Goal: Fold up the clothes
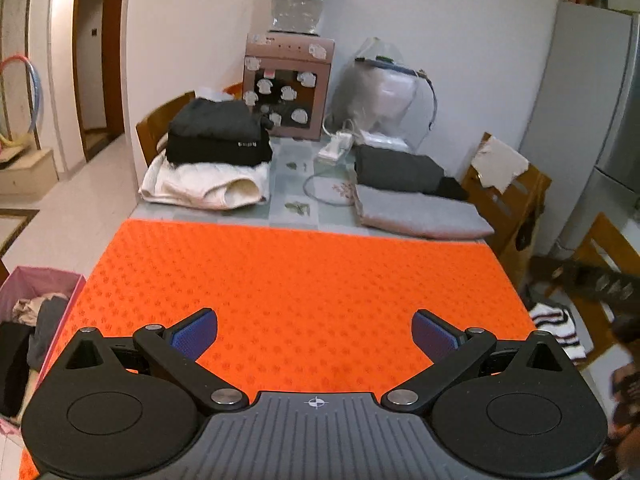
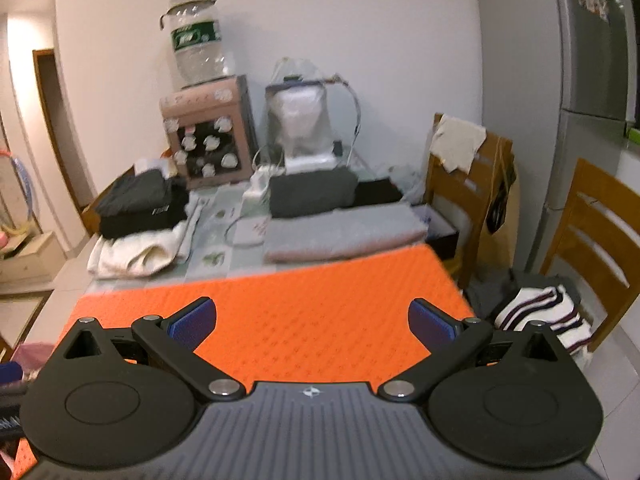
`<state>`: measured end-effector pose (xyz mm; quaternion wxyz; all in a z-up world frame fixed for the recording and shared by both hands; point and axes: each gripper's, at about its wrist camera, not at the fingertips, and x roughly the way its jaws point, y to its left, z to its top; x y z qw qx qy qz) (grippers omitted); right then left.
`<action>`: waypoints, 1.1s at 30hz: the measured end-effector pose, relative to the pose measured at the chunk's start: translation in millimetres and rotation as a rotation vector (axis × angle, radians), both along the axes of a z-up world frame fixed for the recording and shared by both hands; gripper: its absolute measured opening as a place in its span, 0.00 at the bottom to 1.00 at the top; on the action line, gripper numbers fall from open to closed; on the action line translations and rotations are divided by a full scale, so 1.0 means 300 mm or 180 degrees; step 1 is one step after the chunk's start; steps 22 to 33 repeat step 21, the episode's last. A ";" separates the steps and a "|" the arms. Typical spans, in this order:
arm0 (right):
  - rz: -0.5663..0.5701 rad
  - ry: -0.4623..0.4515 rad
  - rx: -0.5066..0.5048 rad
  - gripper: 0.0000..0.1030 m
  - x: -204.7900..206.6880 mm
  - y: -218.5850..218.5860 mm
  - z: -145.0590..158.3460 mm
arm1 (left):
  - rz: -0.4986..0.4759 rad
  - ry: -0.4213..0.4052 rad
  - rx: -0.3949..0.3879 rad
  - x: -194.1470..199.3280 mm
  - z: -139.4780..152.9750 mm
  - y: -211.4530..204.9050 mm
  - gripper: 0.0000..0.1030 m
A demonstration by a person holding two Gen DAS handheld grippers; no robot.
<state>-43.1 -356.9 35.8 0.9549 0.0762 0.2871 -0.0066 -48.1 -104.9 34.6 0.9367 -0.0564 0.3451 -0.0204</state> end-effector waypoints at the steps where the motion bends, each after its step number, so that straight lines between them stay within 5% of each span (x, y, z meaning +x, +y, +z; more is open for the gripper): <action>1: 0.0033 0.0051 -0.0003 1.00 -0.004 0.010 -0.016 | -0.0001 0.0028 0.0003 -0.009 0.000 0.000 1.00; 18: 0.0569 0.0394 -0.0026 1.00 0.004 0.063 -0.096 | 0.0286 0.0328 0.0227 -0.028 -0.043 -0.071 1.00; 33: 0.0576 0.0383 -0.0012 1.00 0.012 0.054 -0.091 | 0.0303 0.0376 0.0274 -0.025 -0.048 -0.086 0.98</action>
